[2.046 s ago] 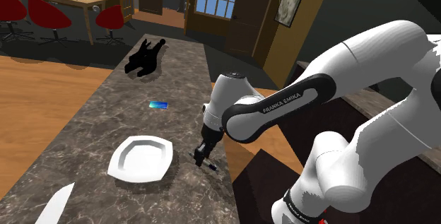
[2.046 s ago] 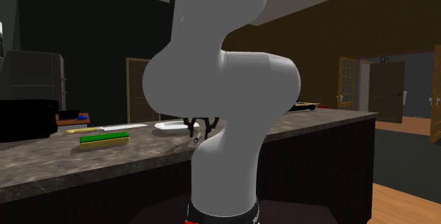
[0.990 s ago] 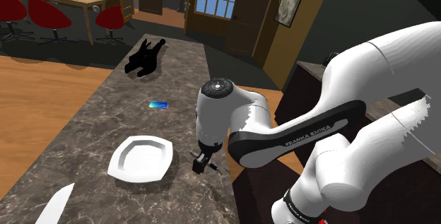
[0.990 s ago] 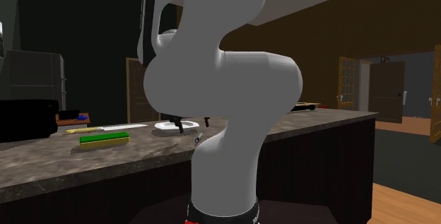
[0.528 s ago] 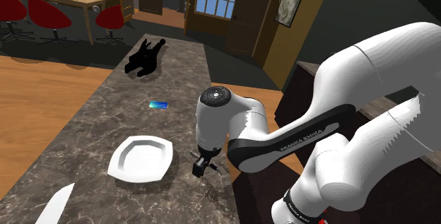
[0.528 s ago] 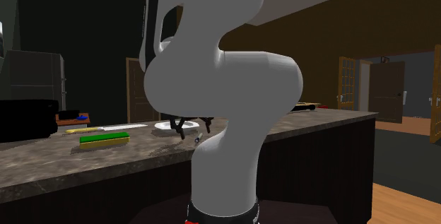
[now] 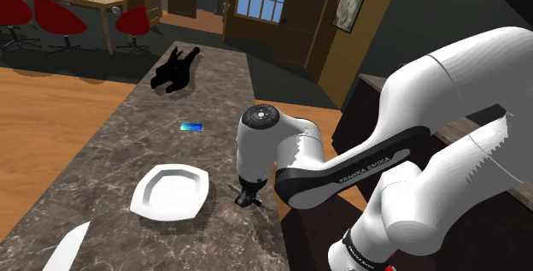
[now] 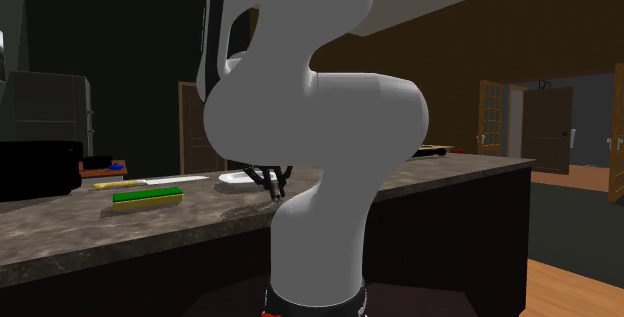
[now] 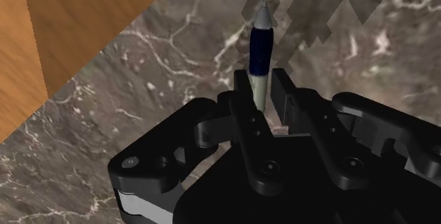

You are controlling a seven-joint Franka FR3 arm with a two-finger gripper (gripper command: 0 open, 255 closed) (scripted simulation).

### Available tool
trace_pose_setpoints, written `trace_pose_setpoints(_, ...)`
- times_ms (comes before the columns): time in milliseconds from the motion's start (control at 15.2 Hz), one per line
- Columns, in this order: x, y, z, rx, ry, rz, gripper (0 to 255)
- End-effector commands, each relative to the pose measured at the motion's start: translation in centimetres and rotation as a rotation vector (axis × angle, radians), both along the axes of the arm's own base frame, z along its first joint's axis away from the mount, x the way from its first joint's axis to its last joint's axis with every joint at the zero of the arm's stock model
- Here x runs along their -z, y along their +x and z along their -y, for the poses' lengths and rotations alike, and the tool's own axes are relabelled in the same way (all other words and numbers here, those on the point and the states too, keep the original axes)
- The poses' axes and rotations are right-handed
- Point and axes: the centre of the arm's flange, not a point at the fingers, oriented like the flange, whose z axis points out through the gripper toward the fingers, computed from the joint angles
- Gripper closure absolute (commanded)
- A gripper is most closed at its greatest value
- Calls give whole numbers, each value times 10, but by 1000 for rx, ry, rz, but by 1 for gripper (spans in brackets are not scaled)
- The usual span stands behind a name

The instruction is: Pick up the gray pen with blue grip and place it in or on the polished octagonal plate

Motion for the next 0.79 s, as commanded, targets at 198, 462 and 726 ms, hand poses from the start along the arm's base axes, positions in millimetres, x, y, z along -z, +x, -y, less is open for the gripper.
trace_pose_setpoints(198, 0, 0, 1, 1, -2, -2, 255)
trace_pose_setpoints(462, -4, 0, 1, 1, -2, -2, 255)
trace_pose_setpoints(726, -25, 0, 1, 1, -2, -2, 255)
